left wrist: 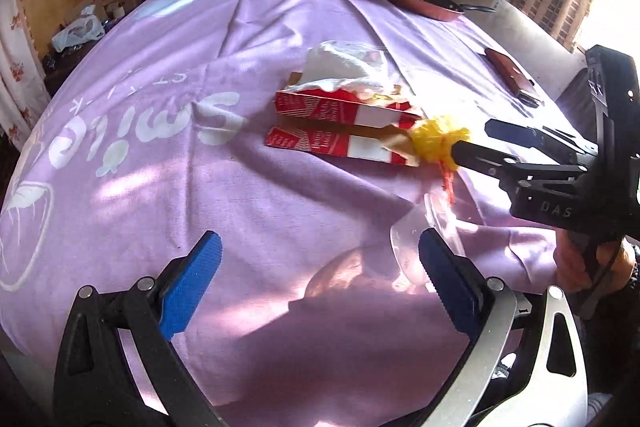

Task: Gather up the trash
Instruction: 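Grasp the clear plastic container with the left gripper and lift it, then carry the container and yarn with both grippers over the red wastebasket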

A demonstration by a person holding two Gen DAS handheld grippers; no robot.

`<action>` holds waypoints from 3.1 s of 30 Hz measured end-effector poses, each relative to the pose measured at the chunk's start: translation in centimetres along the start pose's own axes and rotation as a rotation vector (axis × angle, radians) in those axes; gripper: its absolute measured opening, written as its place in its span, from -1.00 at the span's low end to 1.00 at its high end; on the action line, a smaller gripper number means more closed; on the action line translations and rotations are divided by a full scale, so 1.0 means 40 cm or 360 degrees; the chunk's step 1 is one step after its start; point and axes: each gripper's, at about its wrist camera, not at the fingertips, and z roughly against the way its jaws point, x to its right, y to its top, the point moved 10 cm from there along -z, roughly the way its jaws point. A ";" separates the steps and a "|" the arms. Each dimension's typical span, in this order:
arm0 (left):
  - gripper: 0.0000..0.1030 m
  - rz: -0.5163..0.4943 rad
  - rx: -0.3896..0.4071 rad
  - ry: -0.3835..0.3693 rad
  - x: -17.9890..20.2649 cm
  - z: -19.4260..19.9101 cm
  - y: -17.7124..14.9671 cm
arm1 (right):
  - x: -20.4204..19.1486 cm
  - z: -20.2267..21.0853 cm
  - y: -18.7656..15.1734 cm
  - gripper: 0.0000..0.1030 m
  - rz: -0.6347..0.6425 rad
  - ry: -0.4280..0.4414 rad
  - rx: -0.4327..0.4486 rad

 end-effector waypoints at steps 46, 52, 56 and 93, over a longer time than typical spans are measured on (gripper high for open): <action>0.08 0.0013 -0.0035 -0.0044 0.076 -0.096 0.019 | -0.035 -0.095 0.119 -0.34 0.0055 0.0056 0.0047; 0.09 0.0100 -0.0054 -0.0006 0.033 -0.101 0.021 | -0.035 -0.098 0.117 -0.32 0.0062 0.0059 0.0028; 0.07 0.0116 -0.0035 0.0021 0.019 -0.099 0.026 | -0.035 -0.097 0.118 -0.35 0.0040 0.0093 0.0031; 0.07 0.1139 0.0303 0.0849 -0.693 0.451 -0.464 | -0.751 0.040 0.098 -0.40 0.0558 0.0777 0.0083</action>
